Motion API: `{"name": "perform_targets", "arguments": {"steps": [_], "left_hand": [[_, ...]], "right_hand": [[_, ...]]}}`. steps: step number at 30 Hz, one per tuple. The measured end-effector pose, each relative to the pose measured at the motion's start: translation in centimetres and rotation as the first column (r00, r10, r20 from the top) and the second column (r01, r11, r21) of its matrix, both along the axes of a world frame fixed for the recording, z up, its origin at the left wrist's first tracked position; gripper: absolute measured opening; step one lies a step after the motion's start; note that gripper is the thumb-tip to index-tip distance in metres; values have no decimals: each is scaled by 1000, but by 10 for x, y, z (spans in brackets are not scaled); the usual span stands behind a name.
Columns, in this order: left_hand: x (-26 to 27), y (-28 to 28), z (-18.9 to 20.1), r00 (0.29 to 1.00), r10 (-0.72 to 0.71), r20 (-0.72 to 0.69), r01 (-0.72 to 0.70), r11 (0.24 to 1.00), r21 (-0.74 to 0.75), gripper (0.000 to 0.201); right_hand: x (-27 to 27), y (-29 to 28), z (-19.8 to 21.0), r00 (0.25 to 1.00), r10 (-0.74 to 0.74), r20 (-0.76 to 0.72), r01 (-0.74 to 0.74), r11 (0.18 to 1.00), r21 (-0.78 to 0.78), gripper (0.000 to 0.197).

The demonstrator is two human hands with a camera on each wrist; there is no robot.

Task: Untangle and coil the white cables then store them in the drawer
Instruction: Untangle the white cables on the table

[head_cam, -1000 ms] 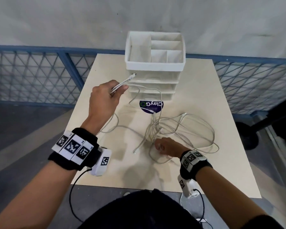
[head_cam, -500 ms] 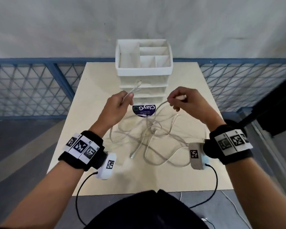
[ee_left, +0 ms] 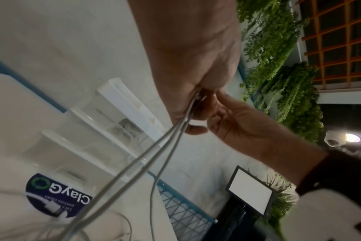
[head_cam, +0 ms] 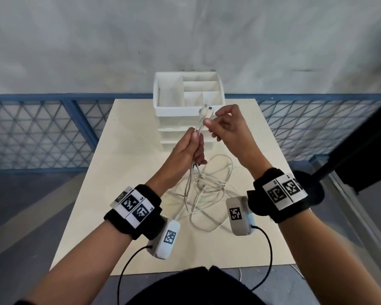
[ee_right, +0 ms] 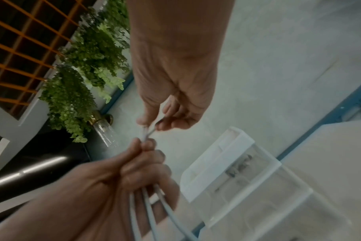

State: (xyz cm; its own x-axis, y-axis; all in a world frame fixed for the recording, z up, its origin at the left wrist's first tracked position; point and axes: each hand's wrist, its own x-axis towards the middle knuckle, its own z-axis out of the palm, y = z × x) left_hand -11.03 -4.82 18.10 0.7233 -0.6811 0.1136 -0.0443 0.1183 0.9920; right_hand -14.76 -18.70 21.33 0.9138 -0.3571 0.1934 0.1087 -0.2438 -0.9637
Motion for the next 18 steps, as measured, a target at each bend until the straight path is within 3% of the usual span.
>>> {"name": "perform_targets", "arguments": {"steps": [1,3,5,7,10,14,16,18], "left_hand": [[1,2,2,1000,2,-25,-3,1000,-27,31],[6,4,10,999,16,-48,-20,996,-92,30],[14,6,21,998,51,-32,-54,991,-123,28],[24,12,32,996,87,-7,-87,986,-142,25],[42,34,42,979,200,28,-195,972,-129,25],[62,72,41,919,368,141,-368,929,-24,23],[63,79,33,905,352,238,-379,922,82,24],[54,71,21,906,230,356,-323,919,227,24]], "right_hand": [[0,3,-5,1000,7,-29,-6,1000,29,27],[1,13,-19,966,228,-123,-205,962,178,42],[-2,28,-34,835,518,-185,-453,838,303,59],[-7,37,-48,743,603,-290,-566,798,209,54],[-15,13,-71,736,525,-427,-589,808,-21,43],[-31,-49,-110,755,224,-616,-465,845,-263,48],[-36,-65,-113,782,117,-612,-398,850,-346,48],[-33,-62,-100,815,104,-571,-384,834,-396,48]]}}
